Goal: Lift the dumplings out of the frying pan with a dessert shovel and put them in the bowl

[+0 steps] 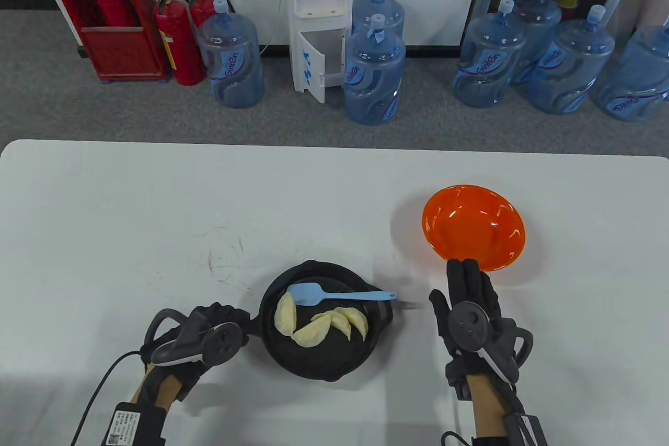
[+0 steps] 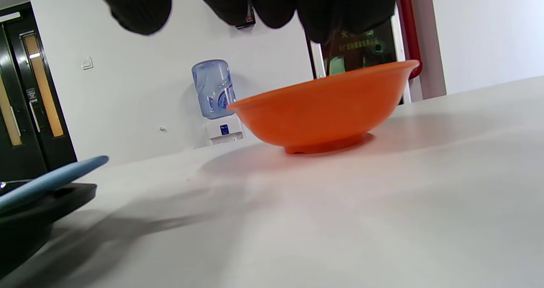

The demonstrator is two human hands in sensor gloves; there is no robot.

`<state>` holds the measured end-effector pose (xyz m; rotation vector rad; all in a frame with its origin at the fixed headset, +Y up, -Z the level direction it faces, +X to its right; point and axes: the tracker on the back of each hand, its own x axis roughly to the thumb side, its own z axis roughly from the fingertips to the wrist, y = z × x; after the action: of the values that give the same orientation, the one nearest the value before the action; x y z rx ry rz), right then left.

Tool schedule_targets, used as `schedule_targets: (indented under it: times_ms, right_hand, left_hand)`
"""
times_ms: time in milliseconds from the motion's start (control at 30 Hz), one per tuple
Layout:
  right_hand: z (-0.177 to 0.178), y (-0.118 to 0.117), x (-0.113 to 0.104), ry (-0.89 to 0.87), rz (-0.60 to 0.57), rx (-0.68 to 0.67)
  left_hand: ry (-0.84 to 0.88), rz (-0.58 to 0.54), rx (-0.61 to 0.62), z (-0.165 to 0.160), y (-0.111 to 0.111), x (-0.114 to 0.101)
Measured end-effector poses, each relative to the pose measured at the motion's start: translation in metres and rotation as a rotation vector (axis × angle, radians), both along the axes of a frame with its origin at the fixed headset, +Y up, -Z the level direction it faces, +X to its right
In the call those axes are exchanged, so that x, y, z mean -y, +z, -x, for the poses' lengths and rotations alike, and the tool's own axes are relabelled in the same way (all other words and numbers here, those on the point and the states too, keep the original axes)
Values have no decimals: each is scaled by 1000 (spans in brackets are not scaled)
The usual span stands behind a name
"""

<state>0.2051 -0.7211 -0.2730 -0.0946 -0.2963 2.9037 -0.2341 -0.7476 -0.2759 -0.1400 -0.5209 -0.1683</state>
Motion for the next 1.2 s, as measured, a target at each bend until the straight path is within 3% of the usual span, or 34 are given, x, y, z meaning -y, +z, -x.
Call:
schedule_targets:
  times_ms: [400, 700, 967, 1200]
  right_hand:
    - [14, 0, -6, 36, -14, -53]
    - [64, -16, -34, 175, -58, -161]
    - [120, -46, -20, 346, 115, -403]
    - [139, -64, -5, 408, 215, -472]
  left_hand:
    - [-54, 100, -25, -1, -3, 12]
    - [-77, 105, -40, -1, -1, 15]
    - [-87, 112, -44, -1, -1, 15]
    - [-89, 123, -46, -1, -1, 14]
